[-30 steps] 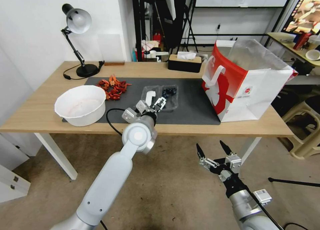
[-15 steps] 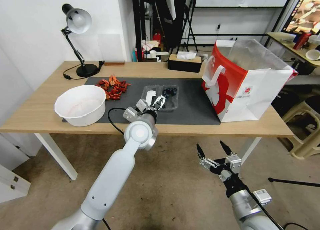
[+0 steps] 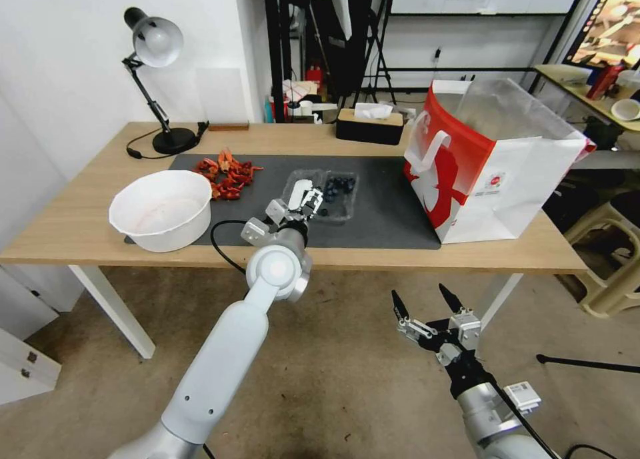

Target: Close the takeout container lid, then place the container into the takeout bag.

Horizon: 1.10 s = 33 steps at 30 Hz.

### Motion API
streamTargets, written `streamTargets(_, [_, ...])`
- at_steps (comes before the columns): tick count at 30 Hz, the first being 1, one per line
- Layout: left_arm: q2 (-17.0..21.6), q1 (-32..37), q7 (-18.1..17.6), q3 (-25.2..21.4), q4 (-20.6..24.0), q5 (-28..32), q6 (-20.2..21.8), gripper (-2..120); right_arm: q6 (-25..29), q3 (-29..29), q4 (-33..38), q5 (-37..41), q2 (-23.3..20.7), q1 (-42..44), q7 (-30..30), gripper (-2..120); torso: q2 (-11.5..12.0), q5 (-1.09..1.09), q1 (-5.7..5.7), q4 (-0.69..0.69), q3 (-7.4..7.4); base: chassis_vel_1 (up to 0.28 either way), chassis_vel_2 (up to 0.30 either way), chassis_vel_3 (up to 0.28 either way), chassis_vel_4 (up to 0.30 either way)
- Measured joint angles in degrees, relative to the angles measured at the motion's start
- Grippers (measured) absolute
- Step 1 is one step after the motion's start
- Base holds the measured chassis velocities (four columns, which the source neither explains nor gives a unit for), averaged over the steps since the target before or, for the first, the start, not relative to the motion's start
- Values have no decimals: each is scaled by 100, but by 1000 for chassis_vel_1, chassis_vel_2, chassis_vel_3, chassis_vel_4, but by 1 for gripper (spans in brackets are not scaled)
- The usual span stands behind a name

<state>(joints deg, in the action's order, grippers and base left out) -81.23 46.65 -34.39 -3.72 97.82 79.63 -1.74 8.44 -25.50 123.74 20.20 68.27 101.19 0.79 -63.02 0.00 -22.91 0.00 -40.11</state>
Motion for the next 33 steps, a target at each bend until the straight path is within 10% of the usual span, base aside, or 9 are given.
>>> streamTargets(33, [328, 48, 1780, 208, 232, -330, 3, 100, 58, 6, 4, -132, 37, 42, 17, 100, 0, 0, 0, 0, 0, 0, 0, 0, 0])
